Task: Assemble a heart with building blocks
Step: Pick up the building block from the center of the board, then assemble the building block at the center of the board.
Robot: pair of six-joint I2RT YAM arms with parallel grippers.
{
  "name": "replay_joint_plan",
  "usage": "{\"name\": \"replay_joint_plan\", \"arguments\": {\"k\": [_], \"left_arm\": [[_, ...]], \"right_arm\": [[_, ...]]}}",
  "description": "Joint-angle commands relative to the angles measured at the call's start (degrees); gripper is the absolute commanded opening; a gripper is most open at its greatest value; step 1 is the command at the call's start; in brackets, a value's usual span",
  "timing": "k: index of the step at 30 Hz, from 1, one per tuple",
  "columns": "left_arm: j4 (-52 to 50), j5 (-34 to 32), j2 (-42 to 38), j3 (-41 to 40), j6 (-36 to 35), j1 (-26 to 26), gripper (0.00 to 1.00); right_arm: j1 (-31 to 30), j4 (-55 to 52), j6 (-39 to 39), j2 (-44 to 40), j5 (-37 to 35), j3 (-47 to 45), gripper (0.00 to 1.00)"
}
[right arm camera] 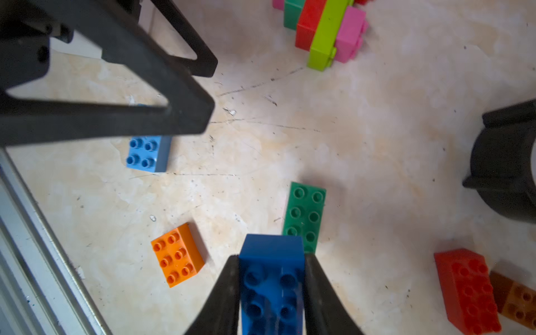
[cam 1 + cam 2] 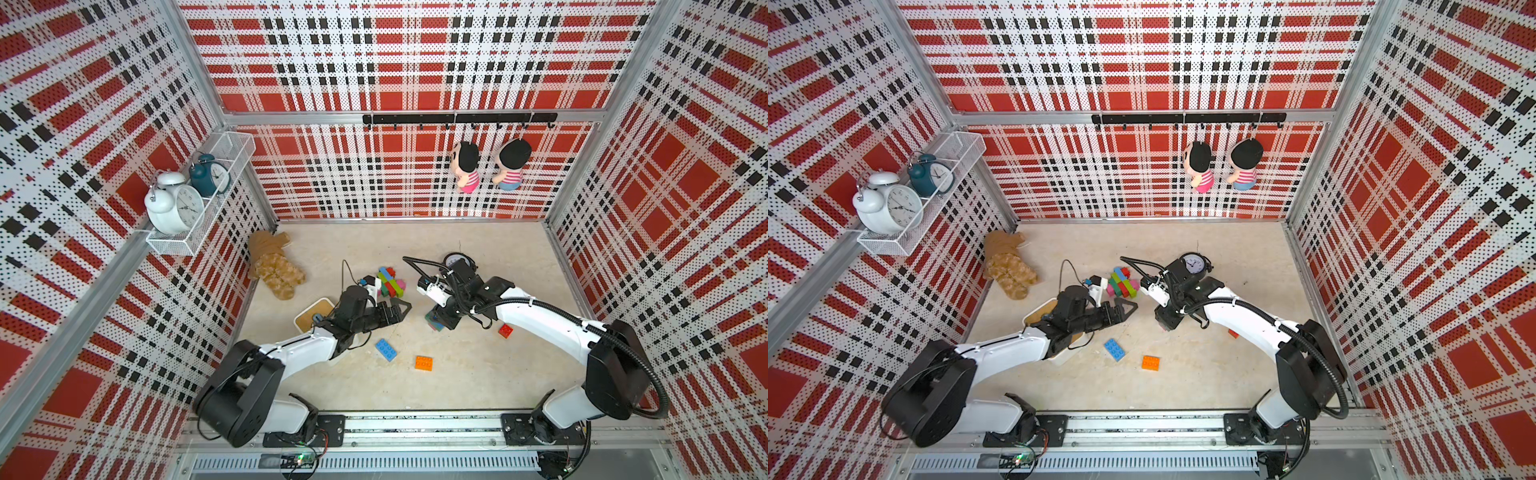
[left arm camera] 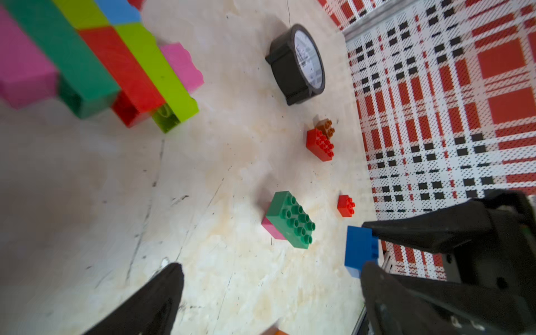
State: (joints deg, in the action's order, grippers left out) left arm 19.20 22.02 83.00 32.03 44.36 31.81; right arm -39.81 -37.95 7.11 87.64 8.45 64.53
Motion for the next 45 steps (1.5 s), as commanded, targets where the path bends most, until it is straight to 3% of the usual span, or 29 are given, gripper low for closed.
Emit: {"name": "replay_joint_plan", "arguments": {"k": [1, 13, 34, 45], "left_arm": [[6.4, -0.2, 5.2, 3.4, -1.7, 3.0, 0.98], [11.0, 2.8, 15.5, 6.4, -1.8, 2.9, 0.97], [11.4, 2.4, 23.4, 10.1, -2.3, 4.3, 0.95], [11.3, 2.3, 24.3, 9.5, -2.7, 5.1, 0.79]], "right_arm": [[0.2, -3.2, -4.2, 1.4, -4.2, 1.1, 0.08], [0.2, -7.2, -10.7, 6.5, -4.4, 5.4, 0.07], [0.3, -6.0, -11.8, 9.6, -5.1, 5.5, 0.03], [0.4, -5.8, -11.9, 10.8, -5.8, 6.2, 0.02]]}}
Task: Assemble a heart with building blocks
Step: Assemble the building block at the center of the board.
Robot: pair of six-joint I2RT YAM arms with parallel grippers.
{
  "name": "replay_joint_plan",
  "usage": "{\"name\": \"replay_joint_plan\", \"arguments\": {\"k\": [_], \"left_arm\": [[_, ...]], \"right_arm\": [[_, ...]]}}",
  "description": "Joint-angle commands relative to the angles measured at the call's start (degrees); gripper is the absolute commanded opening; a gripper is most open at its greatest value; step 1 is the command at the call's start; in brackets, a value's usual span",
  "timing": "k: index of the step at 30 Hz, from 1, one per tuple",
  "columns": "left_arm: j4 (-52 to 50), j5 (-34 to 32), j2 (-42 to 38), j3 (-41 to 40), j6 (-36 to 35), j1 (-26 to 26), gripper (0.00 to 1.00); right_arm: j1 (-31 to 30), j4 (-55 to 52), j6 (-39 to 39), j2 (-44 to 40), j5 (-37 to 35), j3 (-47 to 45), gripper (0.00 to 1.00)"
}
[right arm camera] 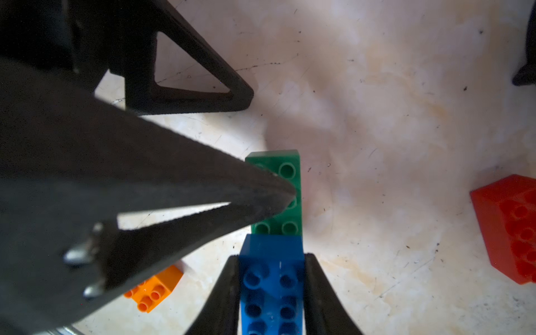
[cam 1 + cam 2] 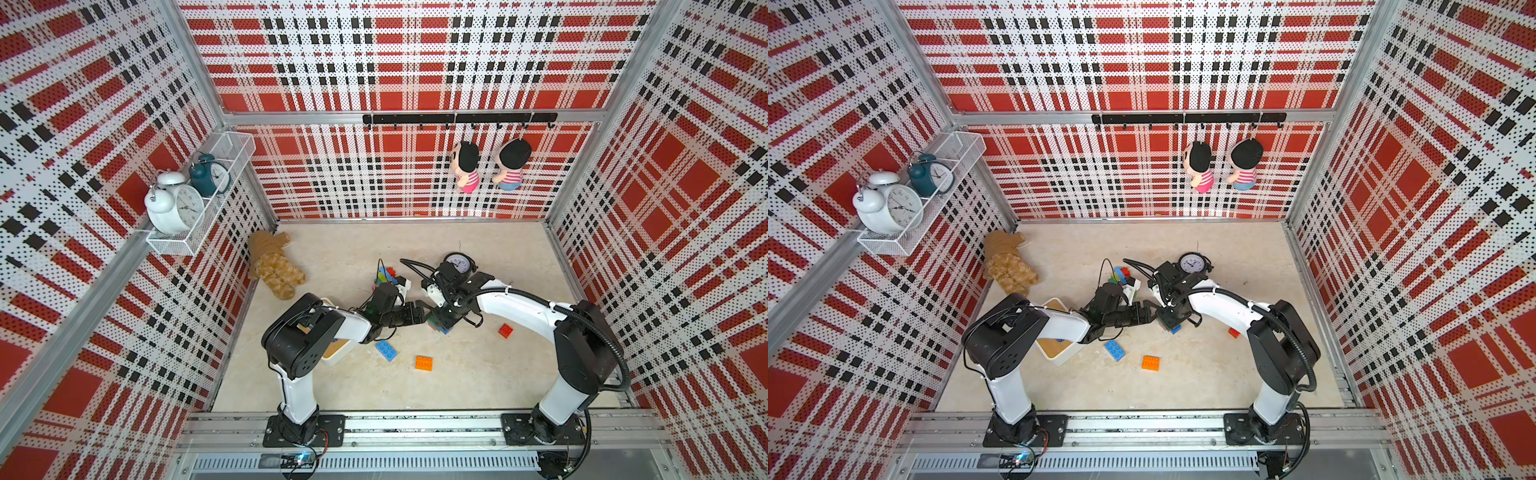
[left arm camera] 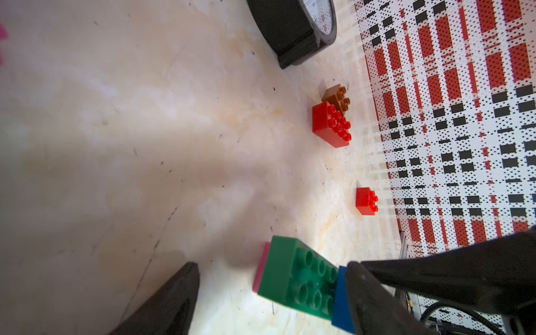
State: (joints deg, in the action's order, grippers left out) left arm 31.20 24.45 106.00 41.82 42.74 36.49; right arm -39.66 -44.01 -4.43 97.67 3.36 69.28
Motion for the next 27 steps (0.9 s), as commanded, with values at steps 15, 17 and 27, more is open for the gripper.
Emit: {"name": "replay_joint_plan", "arguments": {"k": [15, 17, 27], "left_arm": [[-0.6, 0.1, 1.5, -0.9, -1.4, 0.5, 0.61], [-0.6, 0.1, 1.6, -1.0, -1.4, 0.6, 0.61], [-0.6, 0.2, 1.8, -1.0, -1.5, 0.6, 0.58]], "right_arm": [[0.6, 0.5, -0.4, 2.6, -0.4, 1.8, 0.02], [0.6, 0.5, -0.3, 3.0, -0.5, 1.5, 0.02], [0.8, -0.2, -0.8, 2.4, -1.4, -1.3, 0.00]]}}
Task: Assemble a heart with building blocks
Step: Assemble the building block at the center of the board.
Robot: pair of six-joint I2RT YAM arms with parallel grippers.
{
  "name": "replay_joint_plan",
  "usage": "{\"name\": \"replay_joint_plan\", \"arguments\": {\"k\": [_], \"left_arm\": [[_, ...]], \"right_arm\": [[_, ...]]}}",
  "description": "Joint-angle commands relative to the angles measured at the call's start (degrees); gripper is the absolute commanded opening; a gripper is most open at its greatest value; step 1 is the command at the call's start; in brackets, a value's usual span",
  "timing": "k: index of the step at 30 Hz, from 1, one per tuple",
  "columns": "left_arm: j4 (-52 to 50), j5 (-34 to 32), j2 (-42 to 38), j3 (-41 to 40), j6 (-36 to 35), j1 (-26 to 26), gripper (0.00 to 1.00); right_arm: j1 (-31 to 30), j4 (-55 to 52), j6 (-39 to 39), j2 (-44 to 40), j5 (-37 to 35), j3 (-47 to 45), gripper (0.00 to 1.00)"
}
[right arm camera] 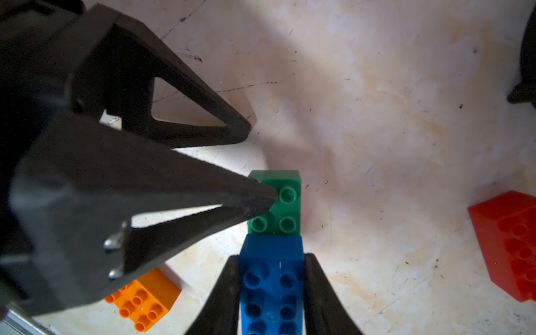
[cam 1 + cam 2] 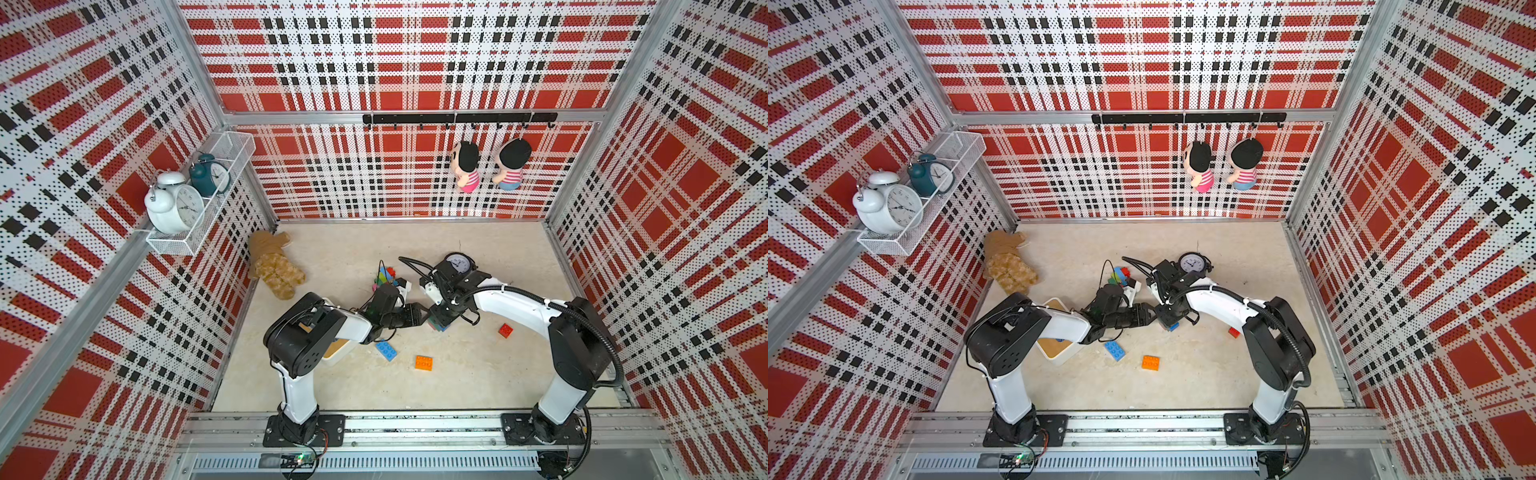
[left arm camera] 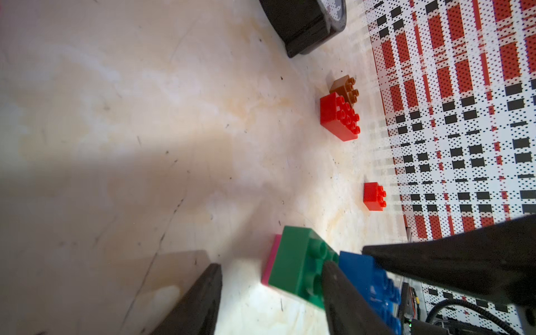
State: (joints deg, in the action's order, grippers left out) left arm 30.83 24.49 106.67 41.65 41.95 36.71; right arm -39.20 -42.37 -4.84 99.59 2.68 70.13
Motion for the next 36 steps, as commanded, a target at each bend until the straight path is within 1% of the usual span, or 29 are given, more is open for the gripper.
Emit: {"name": "replay_joint_plan", "arguments": {"k": [1, 5, 11, 18, 23, 36], "left_arm": [[-0.2, 0.2, 1.1, -1.0, -0.7, 0.3, 0.58], [-0.3, 0.2, 1.1, -1.2, -0.8, 0.4, 0.57], [-0.2, -0.2, 0.8, -1.5, -0.6, 0.8, 0.56], [-0.3, -1.0, 0.2, -1.8, -0.4, 1.5, 0.56], [-0.2, -0.9, 0.0, -1.9, -0.5, 1.6, 0.56], [-0.2, -1.3, 0.1, -1.8, -0.4, 1.7, 0.56]], "right_arm": [[0.3, -1.9, -0.4, 0.4, -0.9, -2.4, 0.00], [0.4, -2.8, -1.0, 0.3, -2.0, -2.4, 0.00], [0.7, 0.7, -2.0, -3.0, 2.0, -1.2, 0.00], [0.7, -1.4, -2.5, -3.9, -0.2, -1.1, 0.00], [0.7, -1.5, -2.7, -3.3, -0.3, -2.1, 0.00], [0.8, -0.1, 3.8, -1.5, -0.9, -4.2, 0.00]]}}
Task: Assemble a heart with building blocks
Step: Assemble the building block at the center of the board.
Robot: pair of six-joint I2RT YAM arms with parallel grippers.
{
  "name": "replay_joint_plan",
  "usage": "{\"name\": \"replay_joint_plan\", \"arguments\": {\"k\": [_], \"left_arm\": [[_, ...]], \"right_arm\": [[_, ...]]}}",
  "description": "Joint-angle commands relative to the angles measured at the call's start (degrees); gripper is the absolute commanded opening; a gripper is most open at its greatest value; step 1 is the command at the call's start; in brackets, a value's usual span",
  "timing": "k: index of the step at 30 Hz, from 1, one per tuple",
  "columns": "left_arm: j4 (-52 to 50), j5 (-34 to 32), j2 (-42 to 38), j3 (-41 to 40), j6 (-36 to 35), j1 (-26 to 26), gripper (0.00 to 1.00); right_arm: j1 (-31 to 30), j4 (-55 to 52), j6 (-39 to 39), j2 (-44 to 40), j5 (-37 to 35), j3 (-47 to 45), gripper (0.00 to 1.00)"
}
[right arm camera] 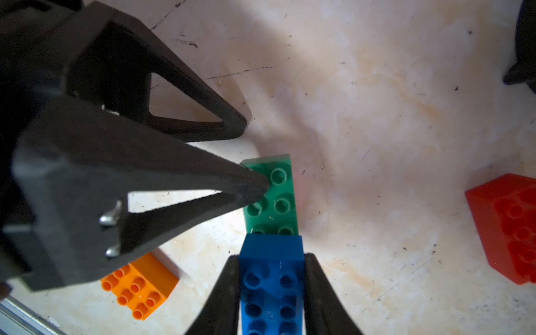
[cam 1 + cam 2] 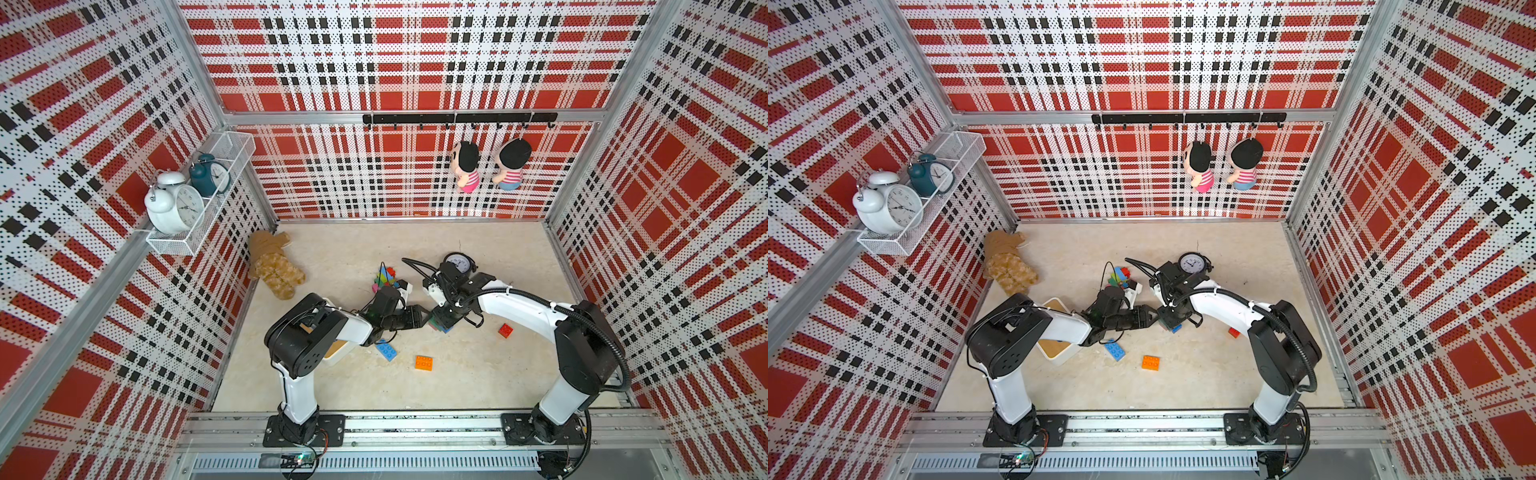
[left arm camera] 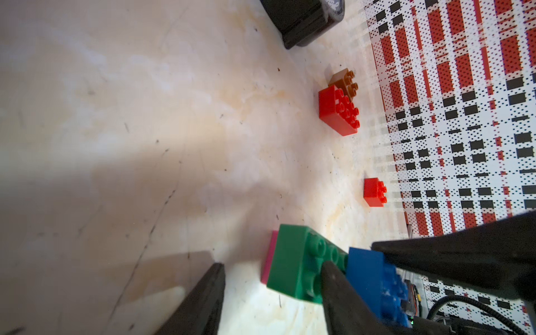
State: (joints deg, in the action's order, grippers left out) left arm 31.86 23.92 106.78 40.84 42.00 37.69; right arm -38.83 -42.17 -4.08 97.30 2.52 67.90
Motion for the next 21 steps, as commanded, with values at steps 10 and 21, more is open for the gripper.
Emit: {"name": "replay_joint_plan", "arguments": {"k": [10, 21], "left_arm": [[-1.4, -0.6, 0.1, -0.9, -0.5, 0.6, 0.56], [-1.4, -0.3, 0.5, -0.5, -0.7, 0.4, 0.55]], "right_arm": [[1.0, -1.3, 8.5, 1.1, -1.7, -4.6, 0.00], [5.2, -5.4, 8.2, 5.2, 1.8, -3.5, 0.00]]}}
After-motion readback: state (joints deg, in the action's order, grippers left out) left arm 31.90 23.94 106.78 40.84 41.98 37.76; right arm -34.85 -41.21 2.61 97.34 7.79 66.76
